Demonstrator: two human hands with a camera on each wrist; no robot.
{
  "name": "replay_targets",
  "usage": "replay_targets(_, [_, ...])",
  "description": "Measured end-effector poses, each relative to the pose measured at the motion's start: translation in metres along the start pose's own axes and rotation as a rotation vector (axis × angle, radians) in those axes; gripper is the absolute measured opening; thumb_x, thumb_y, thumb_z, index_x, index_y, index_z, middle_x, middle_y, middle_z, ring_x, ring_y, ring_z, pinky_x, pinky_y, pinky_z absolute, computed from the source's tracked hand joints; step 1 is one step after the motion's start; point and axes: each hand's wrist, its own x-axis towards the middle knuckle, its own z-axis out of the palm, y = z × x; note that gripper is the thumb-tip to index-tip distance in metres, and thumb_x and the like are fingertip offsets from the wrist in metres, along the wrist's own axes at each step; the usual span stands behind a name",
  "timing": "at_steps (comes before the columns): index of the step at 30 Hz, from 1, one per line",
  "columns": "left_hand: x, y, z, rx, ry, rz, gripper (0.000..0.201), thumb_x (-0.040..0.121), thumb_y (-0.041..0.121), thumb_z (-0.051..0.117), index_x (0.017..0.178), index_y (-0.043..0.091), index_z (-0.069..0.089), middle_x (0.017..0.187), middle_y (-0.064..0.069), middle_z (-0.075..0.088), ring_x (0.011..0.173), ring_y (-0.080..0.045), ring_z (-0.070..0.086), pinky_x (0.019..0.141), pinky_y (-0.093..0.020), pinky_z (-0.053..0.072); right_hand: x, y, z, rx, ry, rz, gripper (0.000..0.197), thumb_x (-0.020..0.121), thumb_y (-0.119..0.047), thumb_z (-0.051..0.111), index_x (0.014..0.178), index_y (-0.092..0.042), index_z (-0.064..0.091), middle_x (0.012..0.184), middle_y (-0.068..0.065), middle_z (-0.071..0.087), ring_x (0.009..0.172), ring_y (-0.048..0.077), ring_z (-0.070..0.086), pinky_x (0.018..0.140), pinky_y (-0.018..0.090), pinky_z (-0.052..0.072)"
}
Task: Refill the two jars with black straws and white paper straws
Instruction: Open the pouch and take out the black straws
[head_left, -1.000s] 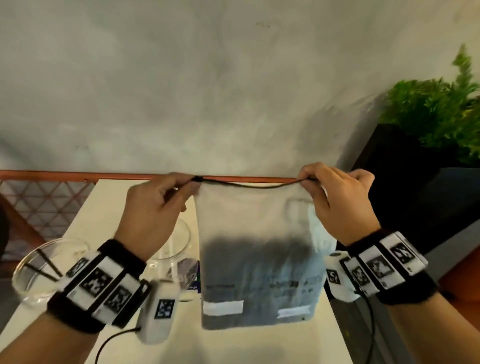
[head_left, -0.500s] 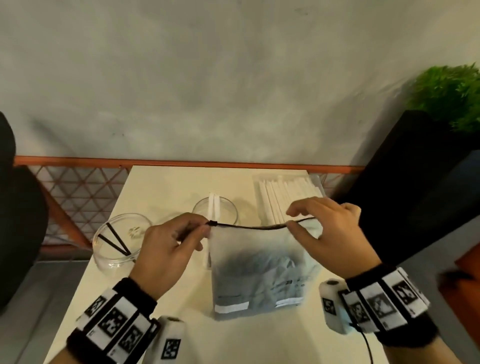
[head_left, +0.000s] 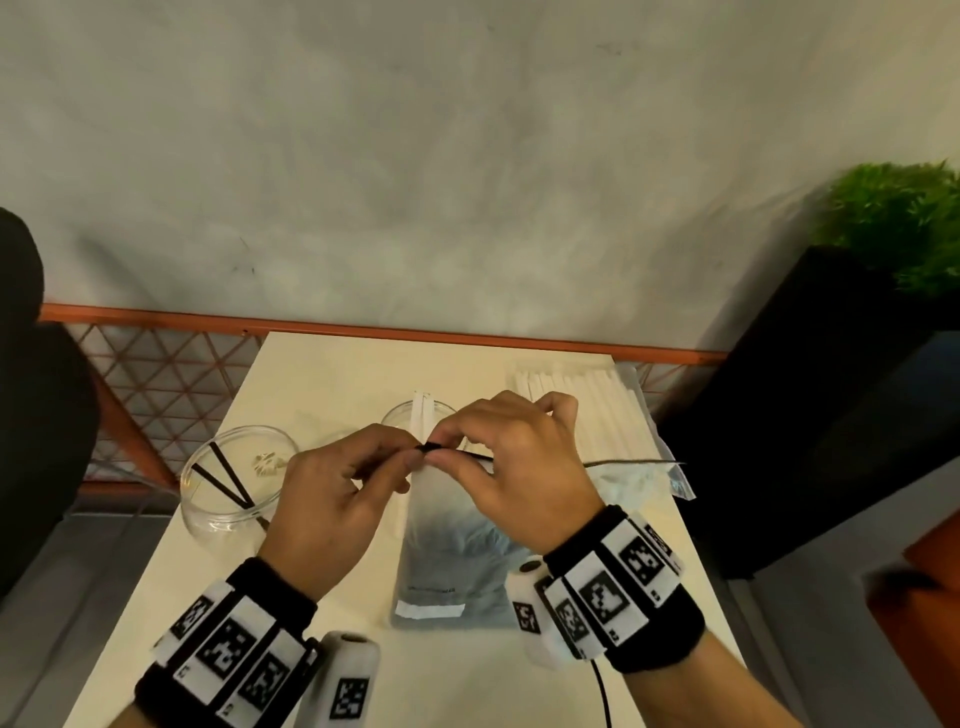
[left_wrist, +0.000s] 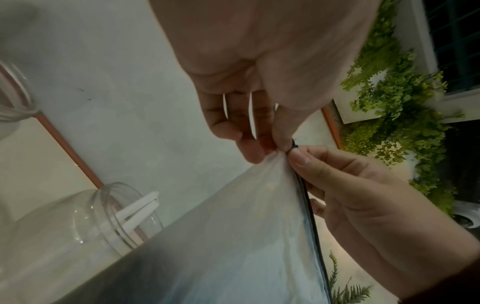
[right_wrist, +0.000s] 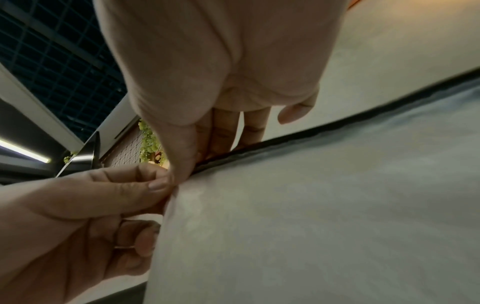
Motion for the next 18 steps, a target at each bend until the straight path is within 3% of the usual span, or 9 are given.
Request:
replay_targets(6, [-0.004, 0.007, 0.005, 0.000, 0.067, -0.013, 0.013, 0.085, 0.032, 0.058, 0.086, 0.023, 0.067, 0.077, 0.014, 0.069, 0.064, -0.003, 0.067, 0.059, -0.007, 0.044, -0.013, 0.025, -0.023, -0.020, 0.017, 0.033, 0.012, 0.084, -0.049, 0.065, 0.084, -0.037, 0.068, 0.083, -0.025, 0.068, 0.087, -0.001, 0.056, 0.079, 0.034, 0.019])
replay_targets(9, [-0.003, 0.001, -0.002, -0.027, 0.139, -0.102, 0.002, 0.087, 0.017, 0.065, 0.088, 0.018, 0.067, 0.074, 0.013, 0.069, 0.058, -0.004, 0.063, 0.055, -0.012, 0.046, -0.022, 0.052, -0.041, -0.084, 0.014, 0.116, 0.010, 0.083, -0.050, 0.068, 0.083, -0.041, 0.068, 0.084, -0.029, 0.068, 0.088, 0.000, 0.056, 0.080, 0.034, 0.018])
replay_targets(12, [-0.004, -0.007, -0.014, 0.008, 0.186, -0.143, 0.008, 0.088, 0.011, 0.061, 0.088, 0.017, 0.066, 0.074, 0.008, 0.068, 0.054, -0.006, 0.060, 0.052, -0.017, 0.046, -0.034, 0.083, -0.058, -0.151, 0.023, 0.219, 0.007, 0.081, -0.047, 0.074, 0.082, -0.042, 0.069, 0.085, -0.029, 0.068, 0.090, 0.004, 0.059, 0.086, 0.043, 0.031])
replay_targets(14, [-0.005, -0.010, -0.019, 0.021, 0.191, -0.160, 0.008, 0.089, 0.012, 0.060, 0.089, 0.017, 0.066, 0.074, 0.006, 0.068, 0.054, -0.008, 0.059, 0.052, -0.022, 0.047, -0.042, 0.102, -0.066, -0.118, 0.034, 0.239, 0.008, 0.080, -0.040, 0.077, 0.082, -0.040, 0.070, 0.083, -0.028, 0.067, 0.088, 0.008, 0.061, 0.084, 0.046, 0.042])
replay_targets(16, [-0.007, -0.015, -0.024, 0.045, 0.212, -0.190, 0.008, 0.089, 0.015, 0.059, 0.089, 0.020, 0.066, 0.074, 0.008, 0.068, 0.055, -0.009, 0.060, 0.054, -0.026, 0.049, -0.047, 0.117, -0.072, -0.052, 0.029, 0.260, 0.008, 0.080, -0.033, 0.078, 0.083, -0.037, 0.071, 0.080, -0.029, 0.064, 0.083, 0.007, 0.060, 0.078, 0.037, 0.049])
replay_targets(18, [-0.007, -0.018, -0.026, 0.057, 0.229, -0.214, 0.010, 0.089, 0.019, 0.059, 0.087, 0.026, 0.065, 0.072, 0.009, 0.068, 0.055, -0.010, 0.060, 0.058, -0.031, 0.050, -0.051, 0.127, -0.079, -0.032, 0.027, 0.301, 0.012, 0.081, -0.029, 0.078, 0.082, -0.039, 0.070, 0.078, -0.031, 0.060, 0.079, 0.003, 0.058, 0.072, 0.021, 0.046])
